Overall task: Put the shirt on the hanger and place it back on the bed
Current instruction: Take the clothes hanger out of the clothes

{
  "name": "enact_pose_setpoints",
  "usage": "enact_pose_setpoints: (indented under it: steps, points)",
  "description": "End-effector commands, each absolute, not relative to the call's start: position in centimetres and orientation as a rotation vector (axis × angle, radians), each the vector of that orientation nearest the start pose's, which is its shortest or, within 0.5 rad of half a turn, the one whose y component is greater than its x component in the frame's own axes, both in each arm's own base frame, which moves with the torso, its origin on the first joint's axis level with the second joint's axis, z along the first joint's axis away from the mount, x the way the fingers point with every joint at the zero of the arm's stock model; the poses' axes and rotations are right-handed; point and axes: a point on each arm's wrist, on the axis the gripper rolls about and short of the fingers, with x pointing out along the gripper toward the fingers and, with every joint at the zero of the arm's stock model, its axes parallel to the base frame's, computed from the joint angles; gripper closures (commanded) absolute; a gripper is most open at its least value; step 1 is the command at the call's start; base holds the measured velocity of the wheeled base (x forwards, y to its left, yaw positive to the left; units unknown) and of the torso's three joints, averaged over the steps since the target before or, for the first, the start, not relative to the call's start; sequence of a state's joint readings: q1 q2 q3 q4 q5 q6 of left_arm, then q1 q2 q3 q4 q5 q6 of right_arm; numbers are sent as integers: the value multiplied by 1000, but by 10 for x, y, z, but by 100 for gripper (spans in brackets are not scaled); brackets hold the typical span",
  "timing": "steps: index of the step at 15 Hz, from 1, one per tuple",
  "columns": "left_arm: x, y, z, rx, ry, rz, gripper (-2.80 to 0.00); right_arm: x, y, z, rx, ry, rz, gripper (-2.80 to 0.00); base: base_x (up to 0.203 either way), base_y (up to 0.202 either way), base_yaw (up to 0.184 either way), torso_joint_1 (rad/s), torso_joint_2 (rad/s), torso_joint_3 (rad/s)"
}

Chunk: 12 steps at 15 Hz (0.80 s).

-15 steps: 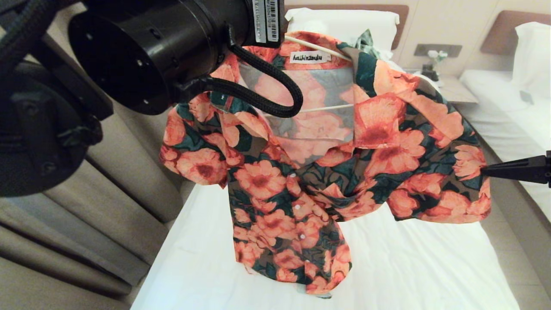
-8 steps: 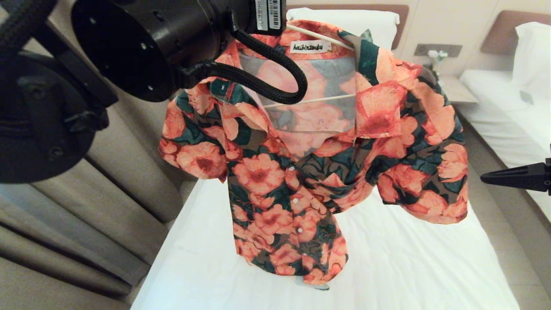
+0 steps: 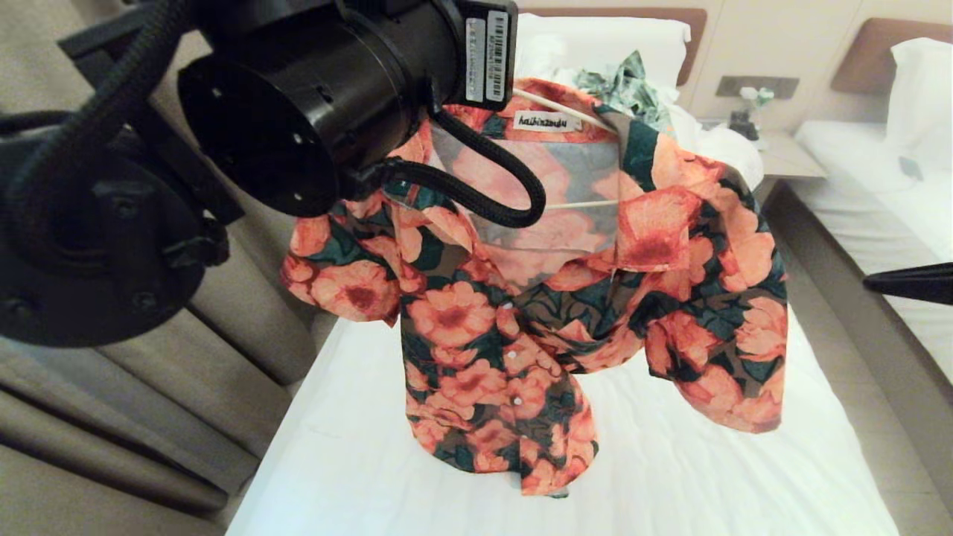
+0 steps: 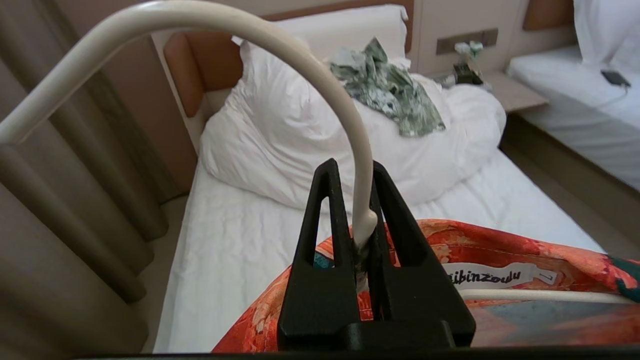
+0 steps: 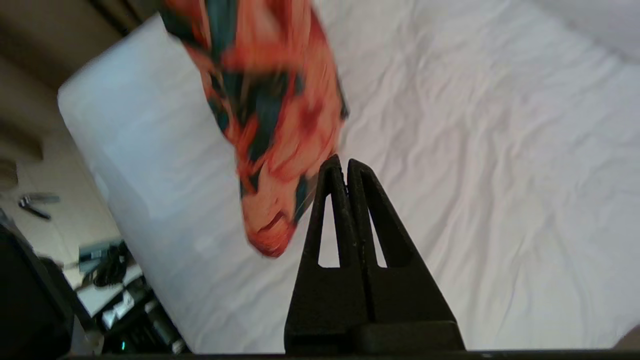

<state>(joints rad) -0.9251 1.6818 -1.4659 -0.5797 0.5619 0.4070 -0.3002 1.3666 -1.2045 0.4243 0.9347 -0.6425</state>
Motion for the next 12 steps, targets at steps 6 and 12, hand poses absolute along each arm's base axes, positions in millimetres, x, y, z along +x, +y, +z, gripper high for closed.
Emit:
enact_pose_setpoints:
  steps: [6, 12]
  points:
    - [203, -251, 360, 194, -294, -305, 0, 188, -46, 332, -135, 153, 788, 0, 0, 0, 0, 0, 0, 0]
    - [204, -252, 362, 188, -300, -303, 0, 184, -22, 332, -125, 153, 905, 0, 0, 0, 0, 0, 0, 0]
